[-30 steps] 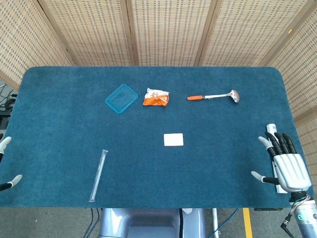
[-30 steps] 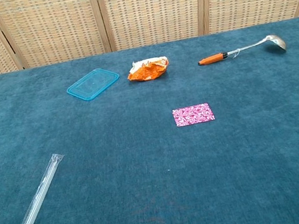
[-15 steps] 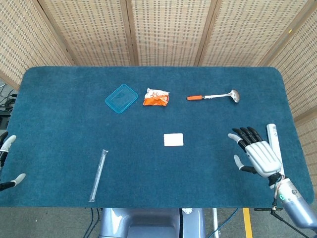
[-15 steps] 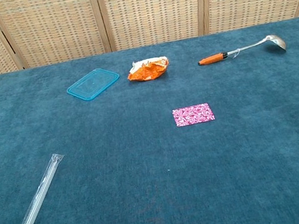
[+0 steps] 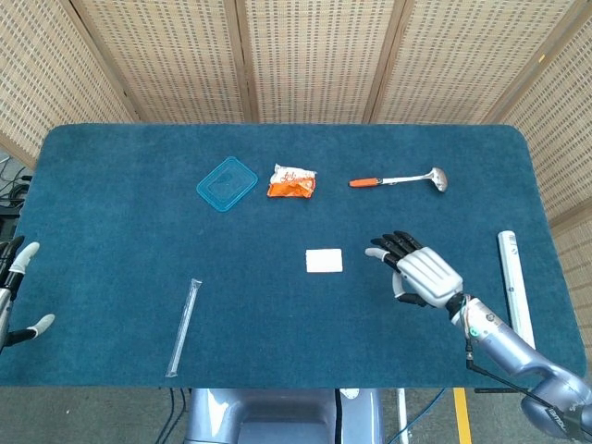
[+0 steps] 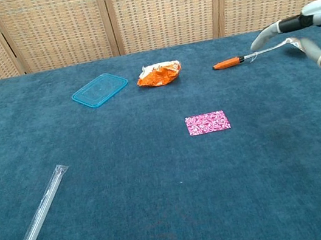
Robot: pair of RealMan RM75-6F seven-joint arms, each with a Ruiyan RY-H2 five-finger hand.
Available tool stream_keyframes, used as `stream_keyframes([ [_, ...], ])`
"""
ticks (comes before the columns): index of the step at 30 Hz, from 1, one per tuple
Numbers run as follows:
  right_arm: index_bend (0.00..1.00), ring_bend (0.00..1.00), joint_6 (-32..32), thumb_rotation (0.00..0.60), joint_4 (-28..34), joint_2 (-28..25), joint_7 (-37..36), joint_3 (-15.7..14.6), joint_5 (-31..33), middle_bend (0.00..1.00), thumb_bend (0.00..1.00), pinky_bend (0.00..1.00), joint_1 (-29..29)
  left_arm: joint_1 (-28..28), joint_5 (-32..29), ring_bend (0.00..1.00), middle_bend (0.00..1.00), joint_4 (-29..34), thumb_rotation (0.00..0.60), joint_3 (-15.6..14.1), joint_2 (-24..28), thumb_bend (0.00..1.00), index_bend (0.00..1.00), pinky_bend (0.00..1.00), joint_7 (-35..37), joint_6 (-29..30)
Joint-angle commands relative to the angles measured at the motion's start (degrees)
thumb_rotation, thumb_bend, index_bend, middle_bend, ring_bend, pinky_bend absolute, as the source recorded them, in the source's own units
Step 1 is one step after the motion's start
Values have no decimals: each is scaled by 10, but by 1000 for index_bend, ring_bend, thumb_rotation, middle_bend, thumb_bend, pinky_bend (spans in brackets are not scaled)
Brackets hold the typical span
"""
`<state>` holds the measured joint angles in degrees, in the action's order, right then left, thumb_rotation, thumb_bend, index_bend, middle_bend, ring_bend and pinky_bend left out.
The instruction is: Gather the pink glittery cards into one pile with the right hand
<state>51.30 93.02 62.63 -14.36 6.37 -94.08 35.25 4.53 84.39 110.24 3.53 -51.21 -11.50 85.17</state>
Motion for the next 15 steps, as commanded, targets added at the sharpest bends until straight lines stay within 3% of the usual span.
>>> stream_keyframes([
  [1,140,0,-28,600,-18,22,-19,-5,-8,105,933,0,30,3,0,0,0,4,600,2,-1,46,0,0,-4,-1],
  [15,140,0,-109,600,-77,87,-16,-13,1,108,930,0,114,5,-12,0,0,1,600,1,-4,46,0,0,-6,-6],
])
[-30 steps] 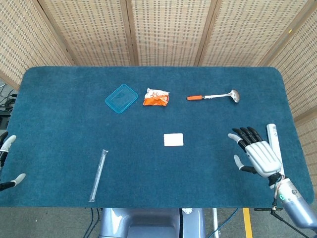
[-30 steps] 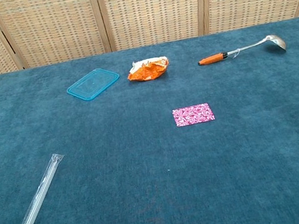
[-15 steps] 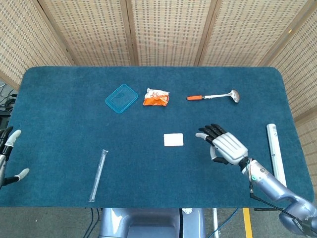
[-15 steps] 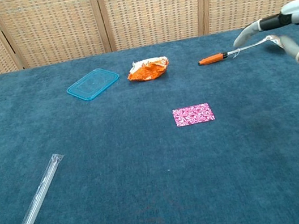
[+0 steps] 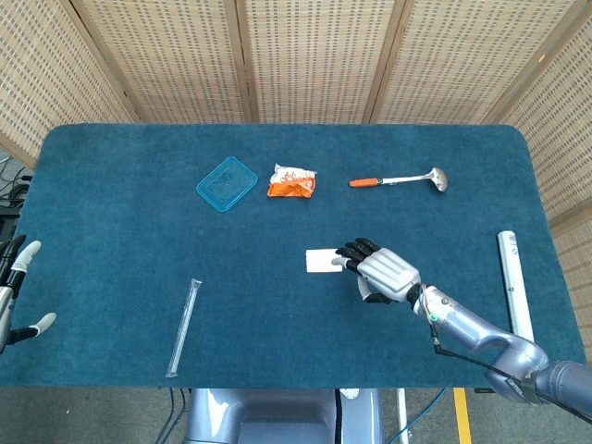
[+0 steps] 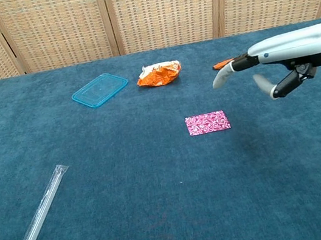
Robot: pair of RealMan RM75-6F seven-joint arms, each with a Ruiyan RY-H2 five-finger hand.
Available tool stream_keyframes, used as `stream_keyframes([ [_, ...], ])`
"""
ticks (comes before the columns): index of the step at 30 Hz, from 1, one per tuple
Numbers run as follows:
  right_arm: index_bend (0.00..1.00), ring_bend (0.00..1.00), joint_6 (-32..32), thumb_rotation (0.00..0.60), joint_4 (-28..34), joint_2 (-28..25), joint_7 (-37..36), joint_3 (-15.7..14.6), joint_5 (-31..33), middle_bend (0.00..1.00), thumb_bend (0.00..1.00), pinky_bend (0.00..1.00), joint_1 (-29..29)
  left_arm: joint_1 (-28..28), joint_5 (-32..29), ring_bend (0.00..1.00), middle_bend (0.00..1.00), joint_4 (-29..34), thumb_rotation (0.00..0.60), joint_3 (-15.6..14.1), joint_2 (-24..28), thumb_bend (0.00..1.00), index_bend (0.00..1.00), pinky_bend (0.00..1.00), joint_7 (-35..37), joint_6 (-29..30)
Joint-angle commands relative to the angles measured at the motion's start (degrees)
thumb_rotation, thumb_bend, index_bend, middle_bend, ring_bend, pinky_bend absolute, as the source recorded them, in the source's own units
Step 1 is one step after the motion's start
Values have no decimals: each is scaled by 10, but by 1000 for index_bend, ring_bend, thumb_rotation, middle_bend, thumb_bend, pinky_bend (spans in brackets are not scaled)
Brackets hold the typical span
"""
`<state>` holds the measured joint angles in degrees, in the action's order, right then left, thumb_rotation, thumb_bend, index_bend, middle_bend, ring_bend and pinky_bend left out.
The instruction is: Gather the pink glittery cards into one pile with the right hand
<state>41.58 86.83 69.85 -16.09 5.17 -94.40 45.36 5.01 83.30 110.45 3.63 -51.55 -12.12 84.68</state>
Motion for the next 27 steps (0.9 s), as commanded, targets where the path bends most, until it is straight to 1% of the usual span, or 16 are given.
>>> stream_keyframes([
  [1,140,0,-20,600,-27,24,2,-1,9,108,930,0,20,1,-3,0,0,-3,600,0,-1,46,0,0,1,-2],
  [6,140,0,-44,600,-65,54,11,-8,18,108,930,0,42,0,-10,0,0,-9,600,0,-1,46,0,0,6,-3],
  [14,140,0,-59,600,-117,90,22,-24,24,108,932,0,60,-3,-22,0,0,-18,600,-3,-3,46,0,0,13,-6],
  [21,140,0,-57,600,-161,117,38,-38,24,108,930,0,68,-4,-25,0,0,-21,600,-4,-4,46,0,0,14,-7],
  [27,140,0,-57,600,-181,134,47,-44,29,108,931,0,72,-5,-28,0,0,-23,600,-5,-4,46,0,0,16,-7],
])
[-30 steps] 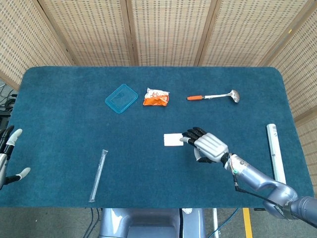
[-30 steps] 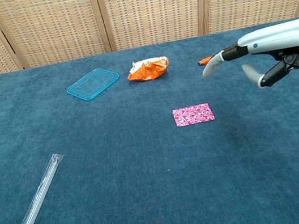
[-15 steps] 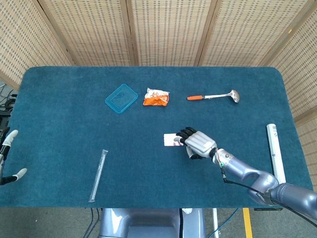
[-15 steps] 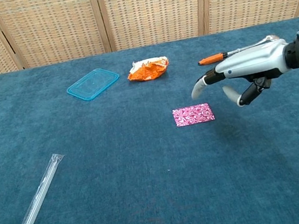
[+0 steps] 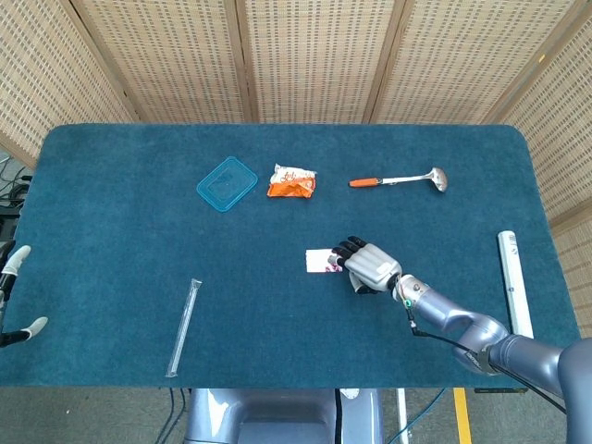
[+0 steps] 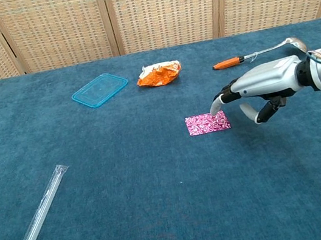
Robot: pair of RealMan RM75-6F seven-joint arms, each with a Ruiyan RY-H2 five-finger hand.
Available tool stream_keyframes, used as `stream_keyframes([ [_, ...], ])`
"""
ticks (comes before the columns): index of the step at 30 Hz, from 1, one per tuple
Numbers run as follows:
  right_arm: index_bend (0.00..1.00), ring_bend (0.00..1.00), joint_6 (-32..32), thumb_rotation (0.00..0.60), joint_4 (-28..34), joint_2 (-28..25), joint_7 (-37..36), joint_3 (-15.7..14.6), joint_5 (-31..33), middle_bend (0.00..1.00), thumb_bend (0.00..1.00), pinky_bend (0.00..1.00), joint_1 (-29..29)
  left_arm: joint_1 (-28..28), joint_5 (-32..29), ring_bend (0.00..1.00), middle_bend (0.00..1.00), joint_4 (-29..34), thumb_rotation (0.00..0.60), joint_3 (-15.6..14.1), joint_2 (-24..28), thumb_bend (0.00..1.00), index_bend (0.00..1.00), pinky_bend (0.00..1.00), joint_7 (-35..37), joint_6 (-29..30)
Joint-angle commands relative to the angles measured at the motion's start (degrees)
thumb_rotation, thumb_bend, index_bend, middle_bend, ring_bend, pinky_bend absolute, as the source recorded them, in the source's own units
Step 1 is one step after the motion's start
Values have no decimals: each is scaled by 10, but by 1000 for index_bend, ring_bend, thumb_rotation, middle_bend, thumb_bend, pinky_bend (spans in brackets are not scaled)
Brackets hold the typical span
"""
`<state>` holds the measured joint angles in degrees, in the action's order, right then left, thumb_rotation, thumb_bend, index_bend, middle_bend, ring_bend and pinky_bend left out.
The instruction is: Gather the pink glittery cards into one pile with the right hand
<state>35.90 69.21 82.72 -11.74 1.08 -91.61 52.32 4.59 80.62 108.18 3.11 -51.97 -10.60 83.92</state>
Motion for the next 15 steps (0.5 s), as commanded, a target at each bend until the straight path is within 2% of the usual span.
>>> stream_keyframes([
  [1,140,0,-1,600,-7,7,4,-4,2,108,931,0,4,-1,-1,0,0,-1,600,0,1,46,0,0,2,2],
  [15,140,0,1,600,-44,34,34,-18,5,108,931,0,11,-9,-2,0,0,-9,600,-3,3,46,0,0,14,10],
])
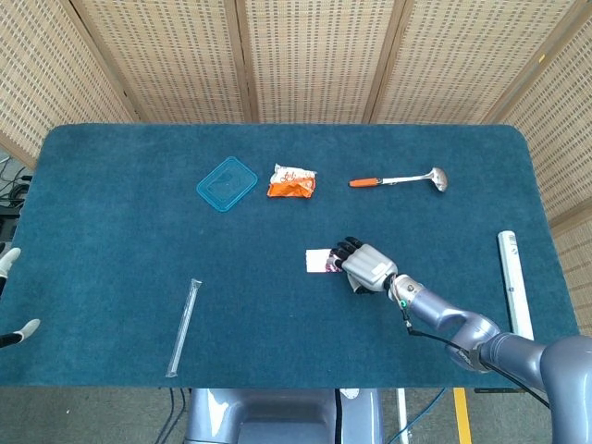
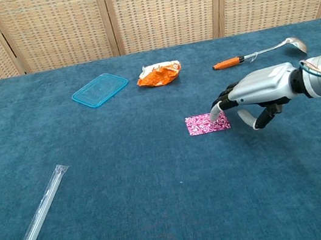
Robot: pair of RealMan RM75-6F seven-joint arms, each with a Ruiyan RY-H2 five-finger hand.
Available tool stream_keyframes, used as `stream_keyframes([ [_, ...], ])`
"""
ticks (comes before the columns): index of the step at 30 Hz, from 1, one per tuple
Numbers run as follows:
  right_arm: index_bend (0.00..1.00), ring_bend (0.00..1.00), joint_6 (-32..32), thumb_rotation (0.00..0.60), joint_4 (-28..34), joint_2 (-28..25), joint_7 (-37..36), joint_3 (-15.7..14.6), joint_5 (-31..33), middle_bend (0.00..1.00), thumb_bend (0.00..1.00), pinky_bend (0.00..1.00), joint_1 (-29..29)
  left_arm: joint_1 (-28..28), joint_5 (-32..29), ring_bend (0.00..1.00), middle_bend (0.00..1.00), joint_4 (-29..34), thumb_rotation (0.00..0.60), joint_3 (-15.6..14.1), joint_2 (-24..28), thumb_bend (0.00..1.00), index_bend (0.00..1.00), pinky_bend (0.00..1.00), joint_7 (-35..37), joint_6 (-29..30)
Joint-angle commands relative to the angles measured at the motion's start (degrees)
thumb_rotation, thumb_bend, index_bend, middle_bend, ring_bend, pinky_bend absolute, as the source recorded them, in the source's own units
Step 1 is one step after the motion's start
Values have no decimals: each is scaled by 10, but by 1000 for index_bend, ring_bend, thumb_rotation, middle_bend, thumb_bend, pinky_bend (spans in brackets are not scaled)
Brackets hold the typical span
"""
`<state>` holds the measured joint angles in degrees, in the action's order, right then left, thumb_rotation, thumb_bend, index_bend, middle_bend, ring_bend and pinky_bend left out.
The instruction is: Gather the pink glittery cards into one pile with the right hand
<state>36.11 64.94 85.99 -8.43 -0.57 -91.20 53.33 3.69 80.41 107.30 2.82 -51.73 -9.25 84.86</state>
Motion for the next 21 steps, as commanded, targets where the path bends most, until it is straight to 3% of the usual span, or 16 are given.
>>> stream_keyframes([
  [1,140,0,-2,600,-3,2,3,-3,1,108,930,0,1,0,1,0,0,-1,600,0,0,46,0,0,1,0],
  [12,140,0,-2,600,3,-3,16,-20,-4,108,930,0,2,-2,1,0,0,-4,600,-1,-3,46,0,0,4,2],
  [21,140,0,22,600,59,-34,22,-48,-33,111,930,0,-3,0,0,0,0,-2,600,-1,-6,46,0,0,-3,-1],
])
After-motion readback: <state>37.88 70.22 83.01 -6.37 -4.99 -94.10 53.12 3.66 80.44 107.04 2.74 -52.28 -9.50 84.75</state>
